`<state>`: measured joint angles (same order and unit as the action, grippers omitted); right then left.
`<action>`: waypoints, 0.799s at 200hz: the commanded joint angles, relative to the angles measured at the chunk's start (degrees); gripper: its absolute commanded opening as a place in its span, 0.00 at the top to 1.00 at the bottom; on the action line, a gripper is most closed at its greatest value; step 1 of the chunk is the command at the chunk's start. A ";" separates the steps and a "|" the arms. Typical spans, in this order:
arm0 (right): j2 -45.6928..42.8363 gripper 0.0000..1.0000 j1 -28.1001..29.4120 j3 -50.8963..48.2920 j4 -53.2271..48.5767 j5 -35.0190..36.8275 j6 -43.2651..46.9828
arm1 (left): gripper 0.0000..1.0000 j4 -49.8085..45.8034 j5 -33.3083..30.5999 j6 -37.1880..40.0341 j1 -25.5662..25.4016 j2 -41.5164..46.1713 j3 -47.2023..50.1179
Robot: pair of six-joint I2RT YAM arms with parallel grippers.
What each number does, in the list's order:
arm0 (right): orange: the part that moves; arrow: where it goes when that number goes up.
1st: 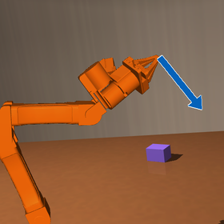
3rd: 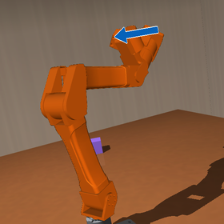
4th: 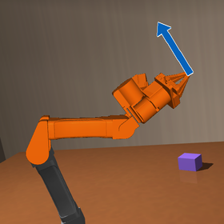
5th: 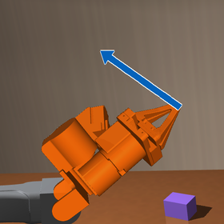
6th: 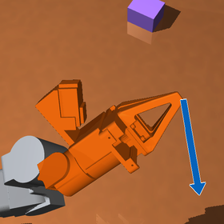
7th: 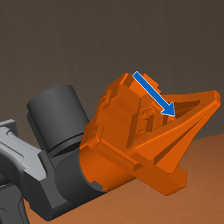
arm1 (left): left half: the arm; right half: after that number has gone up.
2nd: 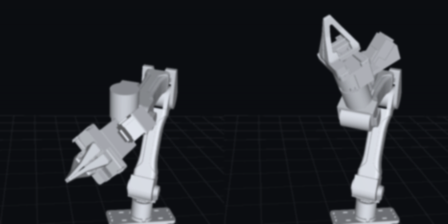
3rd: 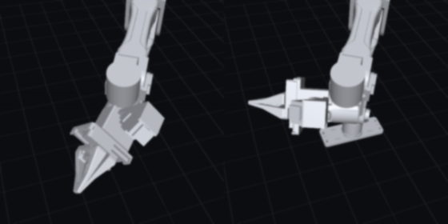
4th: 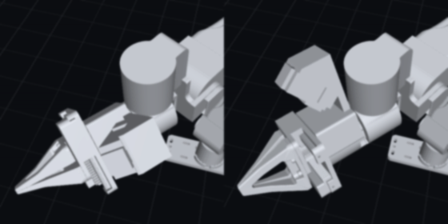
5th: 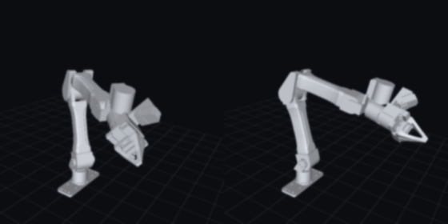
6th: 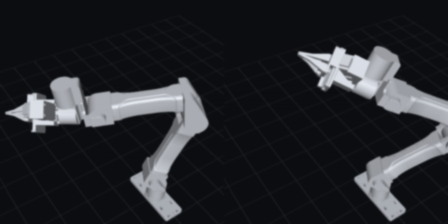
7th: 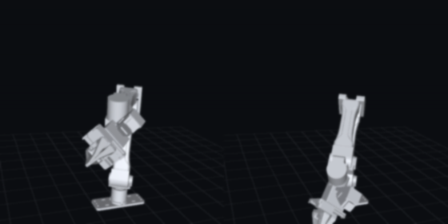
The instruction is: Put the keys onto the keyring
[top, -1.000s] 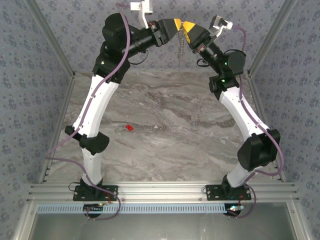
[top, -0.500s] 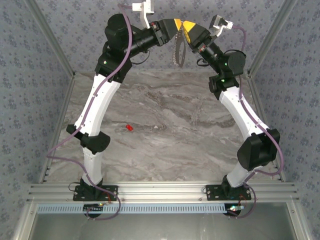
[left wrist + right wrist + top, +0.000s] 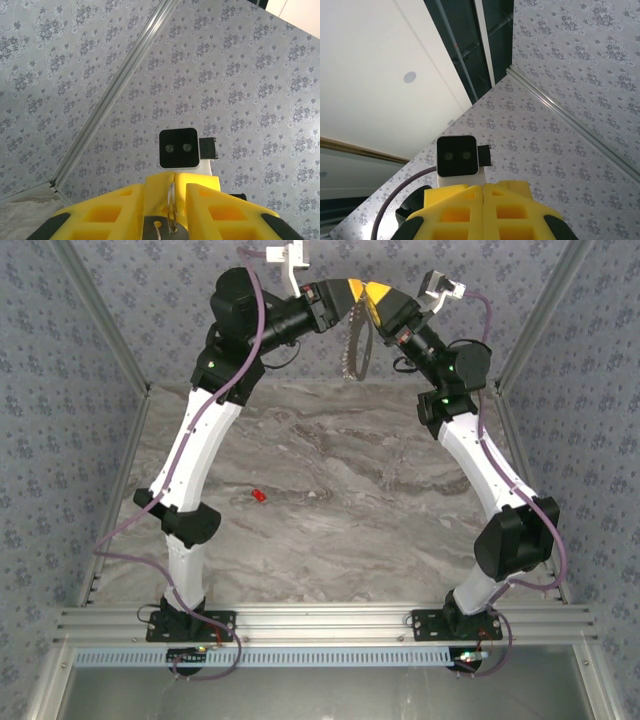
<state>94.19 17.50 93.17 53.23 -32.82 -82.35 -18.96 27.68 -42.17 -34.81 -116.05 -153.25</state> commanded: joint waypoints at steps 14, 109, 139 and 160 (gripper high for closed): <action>-0.41 1.00 0.08 2.15 3.21 -0.56 -0.75 | 0.79 3.27 1.50 -0.60 0.41 -0.61 -0.38; -3.31 0.77 -2.54 -3.03 1.25 -1.69 -0.19 | 1.00 -0.67 3.31 3.78 0.75 0.46 -0.40; -6.17 0.65 -6.91 -7.29 -2.26 -5.24 0.99 | 1.00 -4.50 5.91 8.39 1.58 1.28 -0.47; -7.42 0.59 -10.14 -9.05 -5.07 -8.86 1.73 | 1.00 -7.10 9.82 12.62 2.55 1.73 -0.71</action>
<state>89.86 10.35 85.41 50.50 -36.71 -81.84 -23.40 32.40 -35.94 -33.45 -116.38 -153.25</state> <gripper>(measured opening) 0.381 0.040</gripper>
